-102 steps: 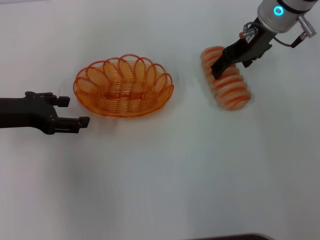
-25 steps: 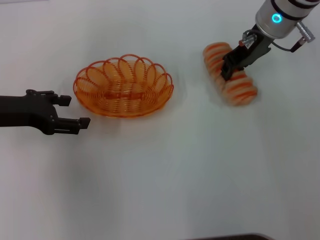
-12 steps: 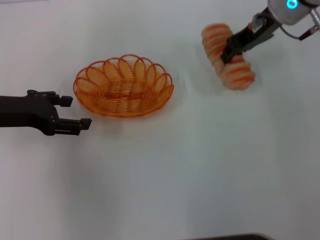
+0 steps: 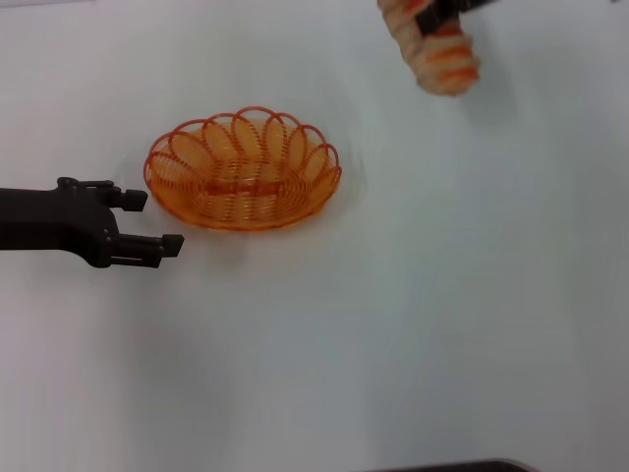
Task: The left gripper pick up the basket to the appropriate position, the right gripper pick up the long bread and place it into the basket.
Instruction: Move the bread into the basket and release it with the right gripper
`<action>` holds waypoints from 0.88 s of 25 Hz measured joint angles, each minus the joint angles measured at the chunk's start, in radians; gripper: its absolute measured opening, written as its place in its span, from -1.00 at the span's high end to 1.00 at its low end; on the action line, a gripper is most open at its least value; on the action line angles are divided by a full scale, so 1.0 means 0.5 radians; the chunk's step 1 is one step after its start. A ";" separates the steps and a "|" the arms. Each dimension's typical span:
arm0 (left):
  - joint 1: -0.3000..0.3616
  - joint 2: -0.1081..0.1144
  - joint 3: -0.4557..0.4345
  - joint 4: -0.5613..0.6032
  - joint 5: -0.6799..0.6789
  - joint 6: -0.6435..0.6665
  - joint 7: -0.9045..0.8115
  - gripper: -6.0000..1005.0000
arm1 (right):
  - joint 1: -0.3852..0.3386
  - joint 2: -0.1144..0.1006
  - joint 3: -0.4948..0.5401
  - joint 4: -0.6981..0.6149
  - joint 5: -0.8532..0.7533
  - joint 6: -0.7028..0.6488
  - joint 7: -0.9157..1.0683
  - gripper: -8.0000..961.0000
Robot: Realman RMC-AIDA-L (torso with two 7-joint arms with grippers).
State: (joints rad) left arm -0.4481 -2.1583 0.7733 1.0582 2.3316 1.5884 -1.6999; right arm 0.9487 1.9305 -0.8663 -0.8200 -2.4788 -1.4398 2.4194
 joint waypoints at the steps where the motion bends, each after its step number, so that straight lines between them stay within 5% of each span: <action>1: 0.000 0.000 0.000 0.000 0.000 0.000 0.000 -0.70 | 0.006 -0.012 0.000 -0.003 0.036 -0.006 -0.032 0.42; 7: -0.003 0.000 -0.007 0.002 0.000 0.032 -0.006 -0.70 | 0.114 -0.017 -0.021 -0.017 0.133 -0.105 -0.336 0.40; 22: 0.013 -0.002 -0.016 0.001 -0.015 0.043 -0.009 -0.70 | 0.360 0.225 -0.482 -0.004 0.099 -0.170 -0.842 0.36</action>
State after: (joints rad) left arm -0.4416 -2.1595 0.7654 1.0586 2.3239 1.6101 -1.7043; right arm 1.1287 2.0431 -1.1070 -0.8222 -2.4295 -1.5248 1.9983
